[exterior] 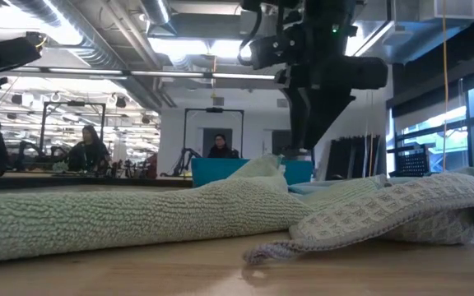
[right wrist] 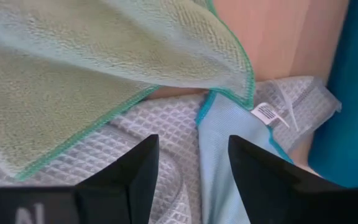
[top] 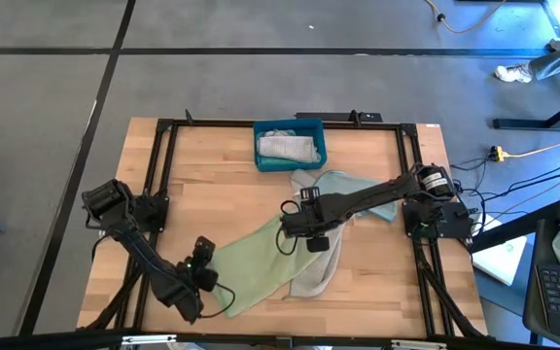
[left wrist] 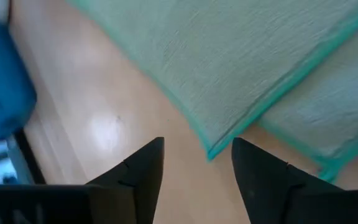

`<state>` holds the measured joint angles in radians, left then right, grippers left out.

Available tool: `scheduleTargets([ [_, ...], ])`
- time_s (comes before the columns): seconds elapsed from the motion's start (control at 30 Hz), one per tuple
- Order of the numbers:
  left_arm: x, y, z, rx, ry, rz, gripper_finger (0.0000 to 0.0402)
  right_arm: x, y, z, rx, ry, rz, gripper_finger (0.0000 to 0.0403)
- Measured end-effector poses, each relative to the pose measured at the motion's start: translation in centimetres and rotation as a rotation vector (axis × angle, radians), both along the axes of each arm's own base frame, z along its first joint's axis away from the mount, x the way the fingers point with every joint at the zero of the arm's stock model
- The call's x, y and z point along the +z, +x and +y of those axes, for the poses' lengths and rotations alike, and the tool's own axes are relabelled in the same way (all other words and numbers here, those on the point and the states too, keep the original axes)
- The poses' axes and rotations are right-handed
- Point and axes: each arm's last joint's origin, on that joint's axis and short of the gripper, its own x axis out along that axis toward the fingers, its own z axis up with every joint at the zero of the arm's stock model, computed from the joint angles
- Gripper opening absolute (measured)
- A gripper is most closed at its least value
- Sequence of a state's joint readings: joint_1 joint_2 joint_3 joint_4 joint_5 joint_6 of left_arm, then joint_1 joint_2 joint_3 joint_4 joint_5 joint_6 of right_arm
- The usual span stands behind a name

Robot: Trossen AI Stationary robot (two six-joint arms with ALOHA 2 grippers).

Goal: Fold microfiber towels
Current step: Fold the green towel

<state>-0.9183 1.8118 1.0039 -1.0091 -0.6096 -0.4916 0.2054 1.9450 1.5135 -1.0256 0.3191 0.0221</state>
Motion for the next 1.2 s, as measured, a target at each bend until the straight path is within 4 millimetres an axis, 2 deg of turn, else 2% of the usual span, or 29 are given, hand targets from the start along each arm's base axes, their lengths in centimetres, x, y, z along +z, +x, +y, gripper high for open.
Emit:
scheduleTargets([
  [0.13,-0.4,-0.1,0.1,-0.062,0.014,0.042,0.0182,0.0,0.0,0.0,-0.008,0.0,-0.006,0.0196],
  [0.3,-1.1,-0.6,0.9,-0.055,0.032,0.081,0.0179,-0.4,-0.1,0.0,-0.034,0.001,-0.011,0.0196],
  [0.63,-1.6,-0.5,1.1,-0.107,0.089,0.016,0.0179,-3.3,-1.7,-0.4,-0.053,-0.015,0.071,0.0196],
  [0.93,-1.7,0.1,1.0,-0.121,0.063,-0.013,0.0178,-3.6,-1.6,-0.3,-0.074,-0.008,0.047,0.0177],
  [1.2,-1.7,-0.2,0.7,-0.128,0.04,0.003,0.0136,-3.6,-1.6,-0.2,-0.074,-0.007,0.046,0.0154],
])
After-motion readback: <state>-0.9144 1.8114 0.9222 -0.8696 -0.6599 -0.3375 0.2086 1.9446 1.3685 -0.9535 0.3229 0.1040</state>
